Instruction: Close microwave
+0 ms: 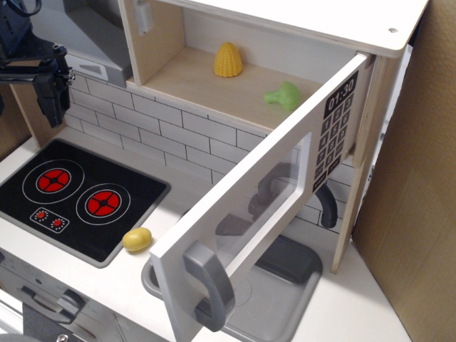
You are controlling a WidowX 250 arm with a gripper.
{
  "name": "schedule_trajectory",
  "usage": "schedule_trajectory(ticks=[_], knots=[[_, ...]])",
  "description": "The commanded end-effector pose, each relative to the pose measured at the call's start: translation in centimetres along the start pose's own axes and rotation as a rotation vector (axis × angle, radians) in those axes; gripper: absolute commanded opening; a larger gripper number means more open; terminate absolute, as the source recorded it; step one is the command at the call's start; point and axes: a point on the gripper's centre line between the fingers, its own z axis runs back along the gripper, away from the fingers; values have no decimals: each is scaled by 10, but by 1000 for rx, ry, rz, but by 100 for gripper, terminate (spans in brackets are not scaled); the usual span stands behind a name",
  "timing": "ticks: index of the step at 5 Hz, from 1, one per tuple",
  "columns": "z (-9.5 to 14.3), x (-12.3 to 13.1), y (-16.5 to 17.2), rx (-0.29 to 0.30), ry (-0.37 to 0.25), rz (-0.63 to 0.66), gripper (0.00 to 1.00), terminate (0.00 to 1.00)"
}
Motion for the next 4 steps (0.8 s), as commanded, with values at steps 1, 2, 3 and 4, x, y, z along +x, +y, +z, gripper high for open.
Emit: schedule_trajectory(ticks=[1,2,3,4], knots=[[0,0,0,0,0,0,100,0],[14,-6,-32,-75,-1,-10,100,0],[32,-8,-70,-107,25,-45,100,0],[41,-20,-107,-172,75,-132,100,0]])
